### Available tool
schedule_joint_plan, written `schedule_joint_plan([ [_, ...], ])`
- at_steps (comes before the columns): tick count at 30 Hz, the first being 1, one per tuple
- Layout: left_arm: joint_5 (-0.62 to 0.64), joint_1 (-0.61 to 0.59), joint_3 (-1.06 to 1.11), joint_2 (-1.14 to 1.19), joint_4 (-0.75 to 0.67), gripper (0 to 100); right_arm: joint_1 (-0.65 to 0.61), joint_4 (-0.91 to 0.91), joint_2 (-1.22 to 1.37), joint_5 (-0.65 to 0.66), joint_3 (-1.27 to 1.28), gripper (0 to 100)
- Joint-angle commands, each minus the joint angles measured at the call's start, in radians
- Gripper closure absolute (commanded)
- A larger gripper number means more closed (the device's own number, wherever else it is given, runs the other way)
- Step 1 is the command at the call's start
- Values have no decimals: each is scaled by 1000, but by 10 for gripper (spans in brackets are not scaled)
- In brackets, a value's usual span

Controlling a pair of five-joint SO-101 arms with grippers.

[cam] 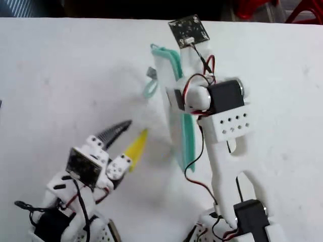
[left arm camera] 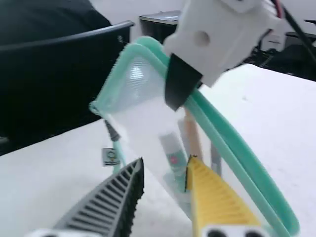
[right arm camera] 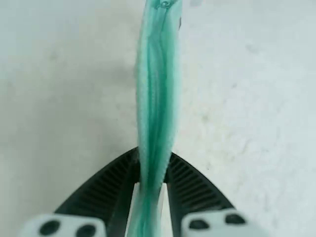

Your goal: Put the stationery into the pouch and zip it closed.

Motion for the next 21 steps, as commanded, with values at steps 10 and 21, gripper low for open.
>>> schedule_joint_plan([
  [10, 270, -386, 117, 13, -315, 916, -331, -275, -15, -140, -29, 981],
  [21, 267, -384, 143, 15, -344, 917, -102, -553, 87, -146, 236, 981],
])
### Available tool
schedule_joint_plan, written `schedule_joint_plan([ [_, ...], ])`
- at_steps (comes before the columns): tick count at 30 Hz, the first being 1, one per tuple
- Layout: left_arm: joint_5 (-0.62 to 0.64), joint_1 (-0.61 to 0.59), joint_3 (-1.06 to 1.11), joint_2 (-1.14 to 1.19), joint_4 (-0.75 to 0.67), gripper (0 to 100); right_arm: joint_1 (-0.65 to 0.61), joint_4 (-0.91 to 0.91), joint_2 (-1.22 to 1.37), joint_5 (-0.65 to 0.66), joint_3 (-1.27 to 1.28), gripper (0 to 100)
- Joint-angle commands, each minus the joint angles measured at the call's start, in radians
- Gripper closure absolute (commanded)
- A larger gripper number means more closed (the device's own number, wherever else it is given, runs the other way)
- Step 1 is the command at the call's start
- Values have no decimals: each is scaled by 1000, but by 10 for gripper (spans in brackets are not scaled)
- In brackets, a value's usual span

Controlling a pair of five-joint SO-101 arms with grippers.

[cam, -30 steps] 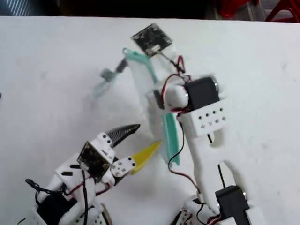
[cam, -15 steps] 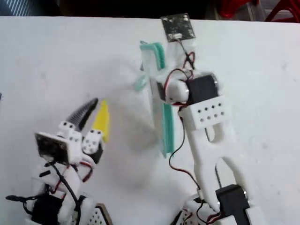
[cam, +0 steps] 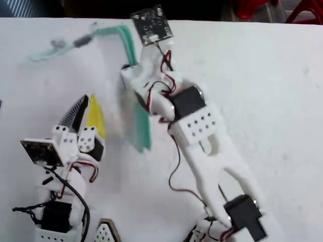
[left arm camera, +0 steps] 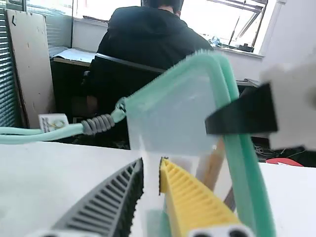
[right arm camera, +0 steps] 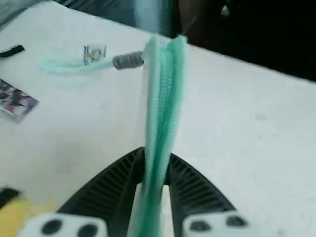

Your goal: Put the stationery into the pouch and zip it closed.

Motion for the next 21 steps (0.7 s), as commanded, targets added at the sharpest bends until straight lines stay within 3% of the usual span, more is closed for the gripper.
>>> schedule_joint_plan([
  [1, 8, -2, -6, 8, -29, 917, 136, -33, 35, -2, 147, 981],
  [7, 8, -1, -6, 8, -32, 915, 390, -64, 116, 17, 354, 976],
  [10, 8, -1, -6, 8, -29, 915, 484, -30, 142, 118, 388, 907],
  [13, 8, -1, -6, 8, -28, 915, 509, 87, 166, 206, 390, 755],
  [16, 8, -1, -6, 8, -28, 915, 470, 245, 170, 376, 385, 614],
  [18, 8, 13, -5, 8, -26, 915, 458, 337, 151, 485, 361, 587],
  [21, 6, 44, 12, 8, -29, 915, 493, 438, 104, 539, 287, 629],
])
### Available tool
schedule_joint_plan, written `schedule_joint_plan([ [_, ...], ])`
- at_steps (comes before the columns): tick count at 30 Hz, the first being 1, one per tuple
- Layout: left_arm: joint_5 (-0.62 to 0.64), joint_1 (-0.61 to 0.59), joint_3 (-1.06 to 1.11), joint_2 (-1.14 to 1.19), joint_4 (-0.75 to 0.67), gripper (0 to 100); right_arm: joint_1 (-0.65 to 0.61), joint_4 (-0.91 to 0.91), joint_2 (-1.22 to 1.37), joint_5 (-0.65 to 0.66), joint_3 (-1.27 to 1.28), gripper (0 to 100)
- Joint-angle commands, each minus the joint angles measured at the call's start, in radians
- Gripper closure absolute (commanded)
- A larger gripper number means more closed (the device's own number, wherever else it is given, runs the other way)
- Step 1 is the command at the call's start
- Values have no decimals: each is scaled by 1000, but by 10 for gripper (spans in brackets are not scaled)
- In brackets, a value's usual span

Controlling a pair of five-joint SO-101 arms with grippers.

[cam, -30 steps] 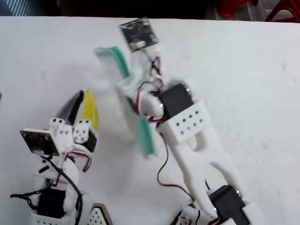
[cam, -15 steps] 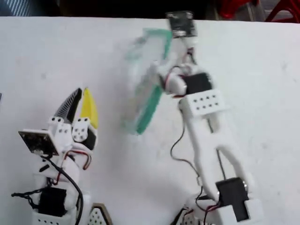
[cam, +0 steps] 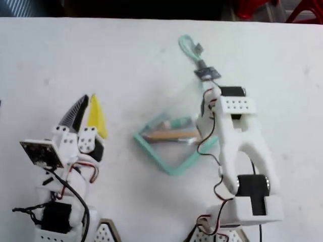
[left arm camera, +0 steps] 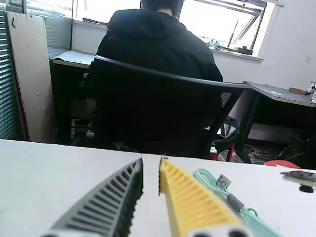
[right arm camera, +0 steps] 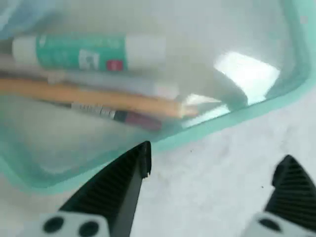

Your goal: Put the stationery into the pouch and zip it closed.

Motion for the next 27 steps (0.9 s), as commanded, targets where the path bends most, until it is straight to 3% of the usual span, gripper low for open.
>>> schedule_joint_plan([
  [1, 5, 35, 12, 13, -28, 915, 31, 119, -90, 78, -100, 670],
  [5, -46, 62, 17, 13, -26, 917, -16, 205, -151, 206, -107, 998],
  [7, -37, 59, 17, 13, -25, 917, -41, 220, -162, 259, -64, 916],
  [10, -21, 54, 17, 13, -23, 917, -85, 182, -151, 310, 48, 989],
  [17, -21, 54, 17, 13, -23, 917, -185, 128, -137, 315, 261, 981],
  [27, -21, 38, 14, 13, -23, 917, -430, -131, -136, 262, 351, 981],
])
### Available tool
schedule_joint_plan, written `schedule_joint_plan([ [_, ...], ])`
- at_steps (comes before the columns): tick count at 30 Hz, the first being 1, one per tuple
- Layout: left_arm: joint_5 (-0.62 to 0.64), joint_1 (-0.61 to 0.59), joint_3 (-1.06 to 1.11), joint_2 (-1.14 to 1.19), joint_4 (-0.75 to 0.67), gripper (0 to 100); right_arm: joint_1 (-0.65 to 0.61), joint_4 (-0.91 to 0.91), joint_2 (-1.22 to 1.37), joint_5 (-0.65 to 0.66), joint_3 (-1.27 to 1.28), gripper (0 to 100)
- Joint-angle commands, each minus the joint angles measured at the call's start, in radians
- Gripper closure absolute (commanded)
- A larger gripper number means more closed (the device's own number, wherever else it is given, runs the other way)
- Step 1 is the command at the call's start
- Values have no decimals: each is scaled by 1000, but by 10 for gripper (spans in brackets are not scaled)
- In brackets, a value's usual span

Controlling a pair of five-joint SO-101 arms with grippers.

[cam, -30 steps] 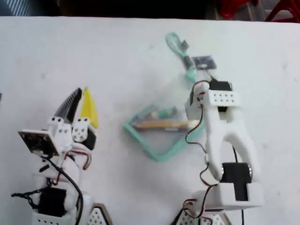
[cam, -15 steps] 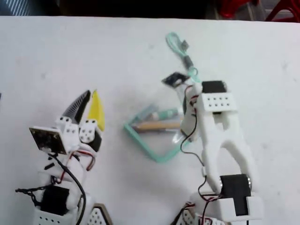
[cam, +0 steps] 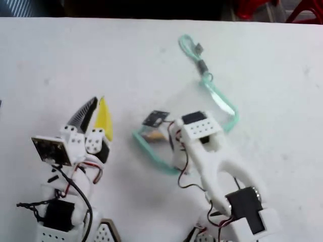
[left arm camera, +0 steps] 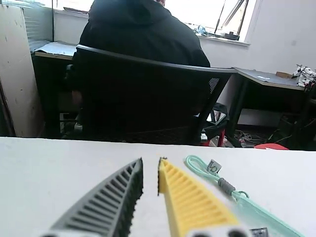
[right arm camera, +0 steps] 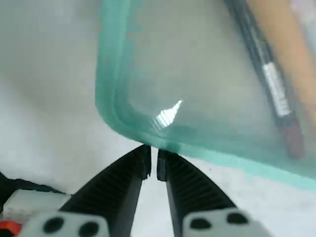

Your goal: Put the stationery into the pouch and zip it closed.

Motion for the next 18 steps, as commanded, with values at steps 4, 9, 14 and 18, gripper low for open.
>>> schedule_joint_plan([
  [4, 9, -33, -12, 10, -28, 917, -142, -159, -8, -92, -3, 981],
  [9, 11, -38, -12, 10, -29, 917, -165, -211, 133, -98, -133, 981],
  [14, 11, -38, -12, 10, -29, 917, -165, -188, 384, -206, -417, 981],
  [18, 11, -38, -12, 10, -29, 917, -191, -68, 541, -275, -658, 981],
])
